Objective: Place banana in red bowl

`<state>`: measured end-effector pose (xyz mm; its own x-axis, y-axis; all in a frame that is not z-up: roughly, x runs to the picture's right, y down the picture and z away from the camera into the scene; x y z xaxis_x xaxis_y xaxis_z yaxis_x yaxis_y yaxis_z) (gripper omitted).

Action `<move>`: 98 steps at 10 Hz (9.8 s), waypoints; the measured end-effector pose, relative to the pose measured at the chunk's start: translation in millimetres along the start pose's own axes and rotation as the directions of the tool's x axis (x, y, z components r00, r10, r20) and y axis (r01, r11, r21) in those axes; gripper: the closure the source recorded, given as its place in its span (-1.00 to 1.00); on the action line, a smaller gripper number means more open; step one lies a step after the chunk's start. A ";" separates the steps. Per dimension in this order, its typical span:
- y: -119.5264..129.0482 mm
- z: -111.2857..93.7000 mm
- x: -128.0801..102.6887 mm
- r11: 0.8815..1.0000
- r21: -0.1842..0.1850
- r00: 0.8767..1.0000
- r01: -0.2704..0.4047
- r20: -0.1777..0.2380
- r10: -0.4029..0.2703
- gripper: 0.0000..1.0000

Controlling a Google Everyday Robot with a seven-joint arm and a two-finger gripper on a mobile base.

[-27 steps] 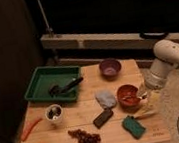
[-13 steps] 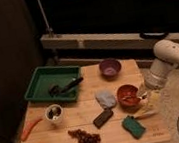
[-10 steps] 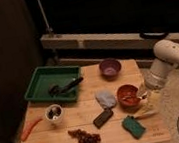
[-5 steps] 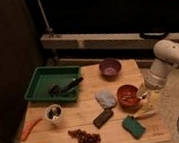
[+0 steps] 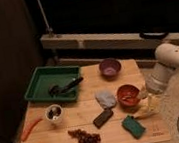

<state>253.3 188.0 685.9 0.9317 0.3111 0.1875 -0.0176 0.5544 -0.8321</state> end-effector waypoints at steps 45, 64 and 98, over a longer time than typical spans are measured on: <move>-37.4 83.8 33.5 0.998 -0.054 0.999 0.036 0.023 -0.034 0.98; -58.9 -117.6 -80.8 0.978 0.129 0.986 0.164 -0.040 -0.160 0.98; -142.6 5.5 -81.2 0.975 -0.002 0.975 0.221 -0.024 -0.221 -0.60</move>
<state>178.2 87.9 792.2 0.9211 0.1619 0.3542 0.1897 0.6077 -0.7712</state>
